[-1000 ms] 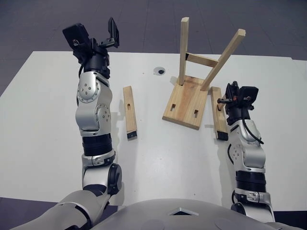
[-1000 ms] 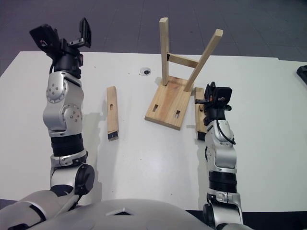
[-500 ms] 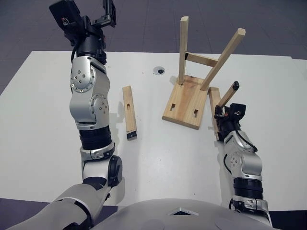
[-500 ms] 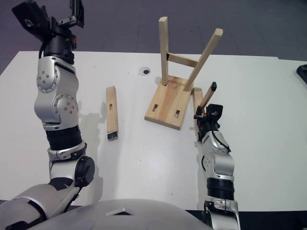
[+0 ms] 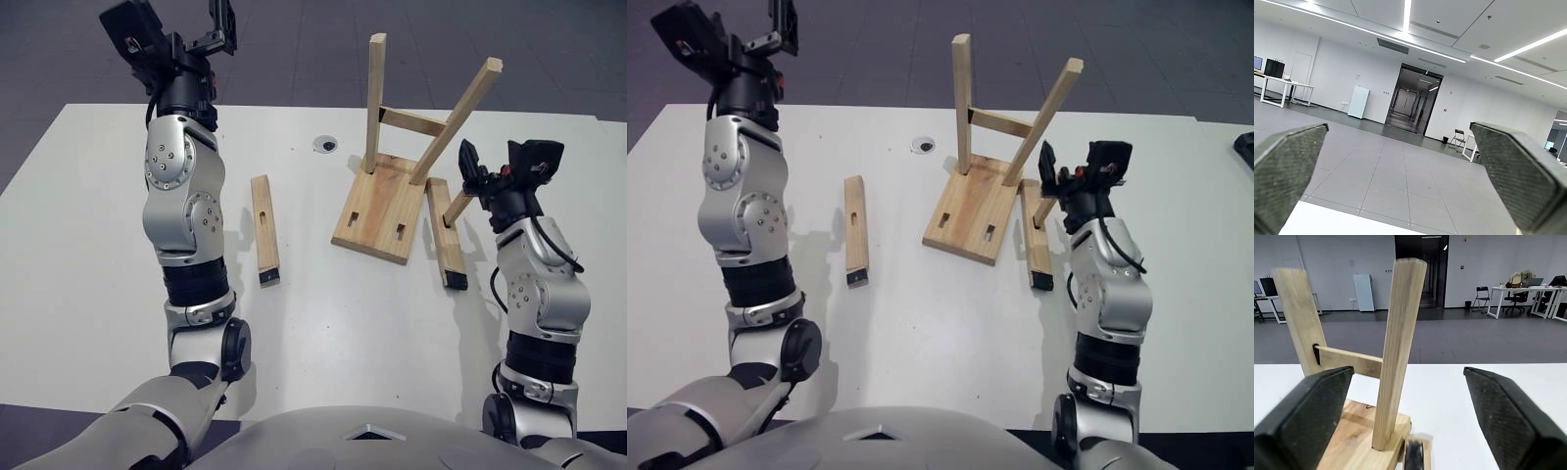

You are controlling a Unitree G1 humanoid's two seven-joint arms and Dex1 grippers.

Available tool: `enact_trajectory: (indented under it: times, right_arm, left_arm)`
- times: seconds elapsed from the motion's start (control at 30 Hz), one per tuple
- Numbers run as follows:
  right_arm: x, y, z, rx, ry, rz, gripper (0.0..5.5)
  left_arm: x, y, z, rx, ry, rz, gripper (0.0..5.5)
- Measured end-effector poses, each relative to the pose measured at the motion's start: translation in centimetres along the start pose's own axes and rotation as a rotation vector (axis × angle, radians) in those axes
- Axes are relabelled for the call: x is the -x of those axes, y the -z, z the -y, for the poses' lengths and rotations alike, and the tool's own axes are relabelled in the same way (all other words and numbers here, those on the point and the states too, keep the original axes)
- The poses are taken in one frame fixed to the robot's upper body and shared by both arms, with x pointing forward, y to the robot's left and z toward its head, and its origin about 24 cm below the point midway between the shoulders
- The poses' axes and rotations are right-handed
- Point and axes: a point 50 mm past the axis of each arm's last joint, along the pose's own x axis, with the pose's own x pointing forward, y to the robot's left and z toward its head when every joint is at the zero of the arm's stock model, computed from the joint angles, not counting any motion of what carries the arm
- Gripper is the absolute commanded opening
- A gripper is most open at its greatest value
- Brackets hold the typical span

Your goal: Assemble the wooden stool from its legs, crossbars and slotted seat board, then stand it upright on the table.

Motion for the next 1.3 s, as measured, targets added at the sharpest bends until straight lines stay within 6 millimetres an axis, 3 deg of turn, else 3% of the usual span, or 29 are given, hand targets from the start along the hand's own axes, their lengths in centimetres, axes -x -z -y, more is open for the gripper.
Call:
enact_trajectory:
  times: [0.17, 0.4, 0.67, 0.8, 0.97, 1.03, 1.1, 1.17, 1.23, 1.3]
  right_arm:
    - [-2.5, -2.5, -0.3, -0.028, -0.012, 0.113, 5.39]
    - [-6.1, 0.8, 0.6, -0.011, 0.044, -0.005, 5.39]
    - [-7.5, -1.5, 0.2, -0.027, -0.005, 0.083, 5.39]
    - [-8.2, -4.1, 0.0, -0.017, -0.02, 0.168, 5.39]
    - [-8.9, -11.5, -0.1, -0.036, -0.018, 0.415, 5.39]
    - [-8.6, -13.1, -0.2, -0.043, -0.025, 0.47, 5.39]
    - [-8.5, -11.6, -0.1, -0.016, -0.031, 0.407, 5.39]
    - [-8.2, -7.7, 0.3, 0.003, -0.021, 0.264, 5.39]
    - [-6.6, -0.2, 0.6, 0.012, -0.019, -0.018, 5.39]
    - [-5.2, 1.7, 0.8, 0.041, -0.02, -0.079, 5.39]
  left_arm:
    - [0.0, 0.1, 0.0, 0.003, -0.001, 0.0, 5.4]
    - [-0.2, 0.6, -0.1, 0.006, -0.014, -0.019, 5.4]
    - [-0.4, 0.4, 0.1, 0.009, -0.016, -0.012, 5.4]
    - [-0.4, 0.4, 0.0, 0.009, -0.022, -0.012, 5.4]
    - [-0.4, 0.3, 0.0, 0.008, -0.024, -0.009, 5.4]
    - [-0.5, 0.2, 0.0, 0.008, -0.025, -0.008, 5.4]
    - [-0.5, 0.2, 0.0, 0.007, -0.025, -0.007, 5.4]
    - [-0.5, 0.2, -0.1, 0.006, -0.026, -0.006, 5.4]
    - [-0.5, 0.2, -0.1, 0.005, -0.027, -0.007, 5.4]
    - [-0.5, 0.2, -0.3, 0.003, -0.029, -0.012, 5.4]
